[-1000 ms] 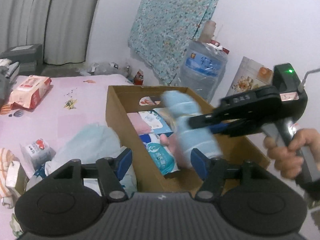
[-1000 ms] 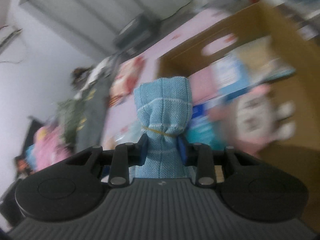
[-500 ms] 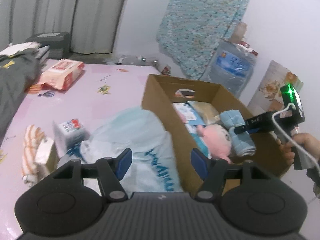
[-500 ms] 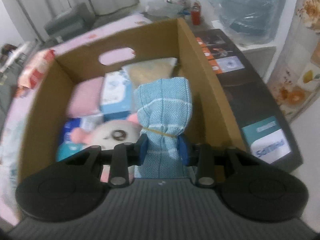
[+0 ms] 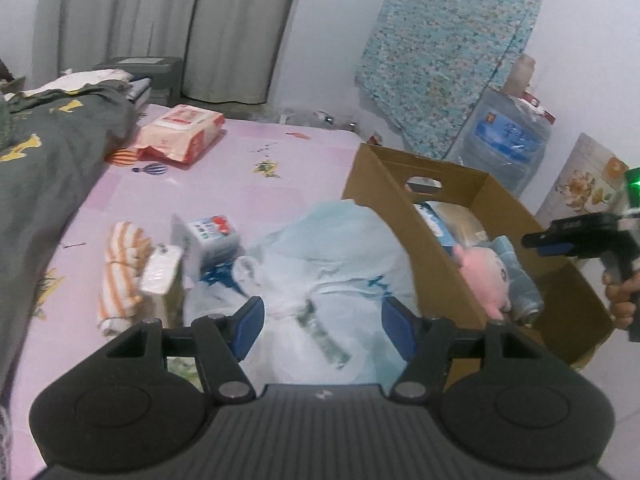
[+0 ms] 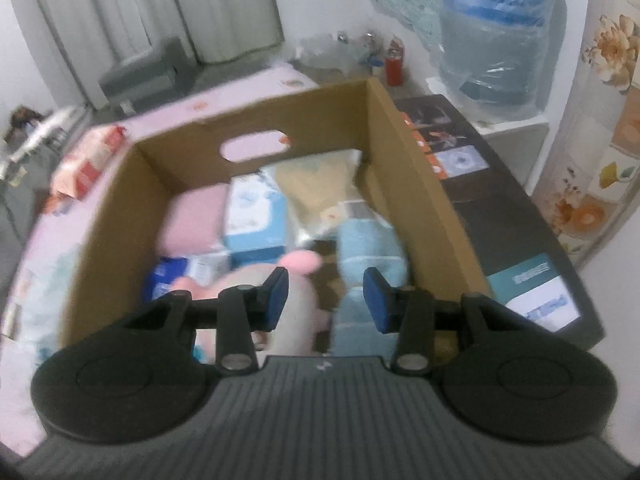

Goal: Organize soft objects
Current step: 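Move the right tool back to the bed and grasp the strawberry yogurt cup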

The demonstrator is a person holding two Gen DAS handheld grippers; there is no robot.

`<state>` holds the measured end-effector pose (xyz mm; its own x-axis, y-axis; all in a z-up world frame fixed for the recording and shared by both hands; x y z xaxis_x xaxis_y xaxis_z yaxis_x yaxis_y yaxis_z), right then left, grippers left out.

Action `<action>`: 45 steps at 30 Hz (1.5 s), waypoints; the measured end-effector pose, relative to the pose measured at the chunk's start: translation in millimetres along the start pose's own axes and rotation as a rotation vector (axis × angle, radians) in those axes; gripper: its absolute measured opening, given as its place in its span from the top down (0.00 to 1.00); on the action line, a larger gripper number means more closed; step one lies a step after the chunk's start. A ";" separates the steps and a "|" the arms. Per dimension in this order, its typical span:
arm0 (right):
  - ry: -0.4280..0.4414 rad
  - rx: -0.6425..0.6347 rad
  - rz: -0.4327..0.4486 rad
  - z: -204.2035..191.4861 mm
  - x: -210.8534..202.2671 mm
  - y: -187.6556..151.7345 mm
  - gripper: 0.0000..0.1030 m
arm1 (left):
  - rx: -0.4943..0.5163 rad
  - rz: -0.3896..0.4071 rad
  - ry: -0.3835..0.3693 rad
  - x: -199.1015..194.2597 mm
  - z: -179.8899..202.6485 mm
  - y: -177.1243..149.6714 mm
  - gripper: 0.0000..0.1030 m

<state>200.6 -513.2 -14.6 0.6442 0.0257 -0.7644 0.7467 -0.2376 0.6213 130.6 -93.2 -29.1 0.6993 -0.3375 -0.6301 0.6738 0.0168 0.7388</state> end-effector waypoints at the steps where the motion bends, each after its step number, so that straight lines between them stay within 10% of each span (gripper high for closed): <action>1: 0.031 0.014 0.007 -5.0 -6.0 -0.4 0.60 | 0.002 0.003 0.013 -2.9 -4.0 -1.4 0.35; 22: 0.699 -0.013 -0.149 -229.1 -47.6 -35.7 0.60 | -0.064 0.022 0.242 -41.7 -83.7 -41.3 0.34; 30: 0.693 -0.087 -0.227 -277.7 -26.4 -42.5 0.60 | -0.018 0.033 0.289 -32.3 -92.6 -47.9 0.34; 45: 0.424 -0.385 -0.343 -379.5 103.9 -12.5 0.23 | -0.074 0.035 0.246 -25.5 -117.1 -53.8 0.22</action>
<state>321.2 -139.0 -36.4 0.3107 0.4365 -0.8444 0.8760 0.2132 0.4326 104.5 24.7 -80.8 0.7532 -0.0963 -0.6507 0.6577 0.0962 0.7471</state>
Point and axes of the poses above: each gripper's, at about its wrist camera, not at the fingertips, and x roughly the way its jaws point, z to its right, y to its top, the point moved 6 cm from there along x, roughly the way its jaws point
